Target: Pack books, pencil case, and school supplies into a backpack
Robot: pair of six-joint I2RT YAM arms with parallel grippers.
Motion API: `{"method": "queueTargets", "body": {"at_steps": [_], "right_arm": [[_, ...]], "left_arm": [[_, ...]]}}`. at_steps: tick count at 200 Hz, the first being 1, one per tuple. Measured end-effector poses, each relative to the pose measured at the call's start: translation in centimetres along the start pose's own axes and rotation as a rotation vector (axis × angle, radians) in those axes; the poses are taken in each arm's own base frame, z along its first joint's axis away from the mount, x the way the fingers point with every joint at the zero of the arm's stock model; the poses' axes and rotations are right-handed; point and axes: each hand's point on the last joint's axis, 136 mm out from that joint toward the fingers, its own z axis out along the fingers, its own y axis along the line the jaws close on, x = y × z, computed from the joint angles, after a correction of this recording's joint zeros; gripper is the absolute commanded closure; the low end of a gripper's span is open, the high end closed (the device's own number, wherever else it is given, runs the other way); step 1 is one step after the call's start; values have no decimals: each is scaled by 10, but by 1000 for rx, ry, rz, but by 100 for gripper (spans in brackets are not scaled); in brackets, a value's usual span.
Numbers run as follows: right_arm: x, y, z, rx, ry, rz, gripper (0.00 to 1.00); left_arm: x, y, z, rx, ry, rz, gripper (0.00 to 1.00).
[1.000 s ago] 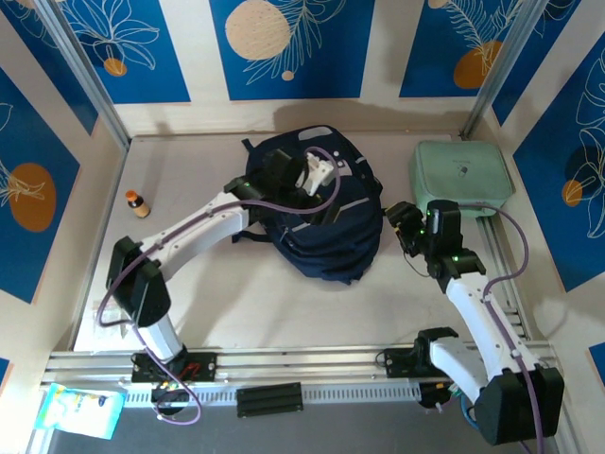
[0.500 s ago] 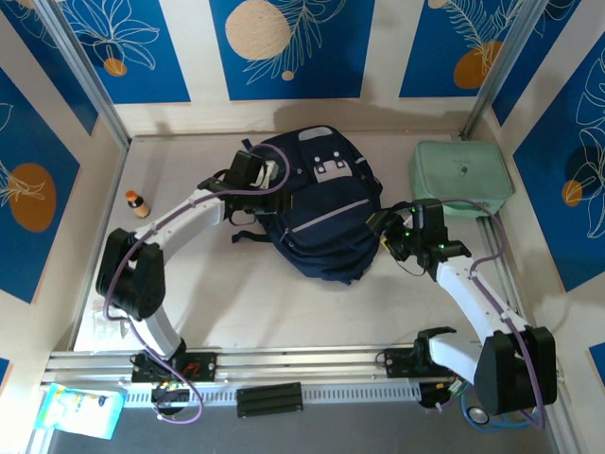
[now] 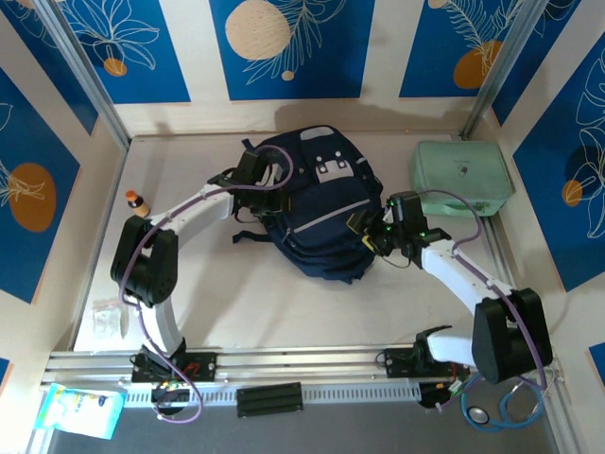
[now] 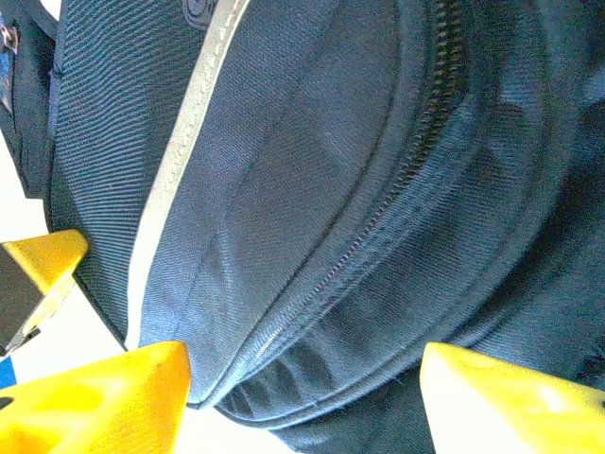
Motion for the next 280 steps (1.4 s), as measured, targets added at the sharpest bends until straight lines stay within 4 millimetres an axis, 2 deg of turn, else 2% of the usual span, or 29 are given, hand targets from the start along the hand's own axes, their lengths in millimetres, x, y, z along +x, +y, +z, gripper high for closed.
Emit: {"method": "queueTargets", "body": {"at_steps": [56, 113, 145, 180, 212, 241, 258, 280], "right_arm": [[-4, 2, 25, 16, 32, -3, 36], [-12, 11, 53, 23, 83, -45, 38], [-32, 34, 76, 1, 101, -137, 40], [-58, 63, 97, -49, 78, -258, 42], [-67, 68, 85, -25, 30, -328, 42], [-69, 80, 42, 3, -60, -421, 47], [-56, 94, 16, -10, -94, -496, 49], [-16, 112, 0, -21, -75, -607, 51]], "left_arm": [[2, 0, -1, 35, 3, -34, 100], [15, 1, -29, 68, -59, -70, 100], [18, 8, -39, 51, -87, -119, 100], [16, 13, -39, 65, -116, -194, 100], [12, 10, -39, 79, -128, -213, 100], [7, 5, -40, 107, -144, -239, 100], [3, 0, -41, 132, -157, -247, 100], [1, -2, -40, 151, -173, -281, 100]]}}
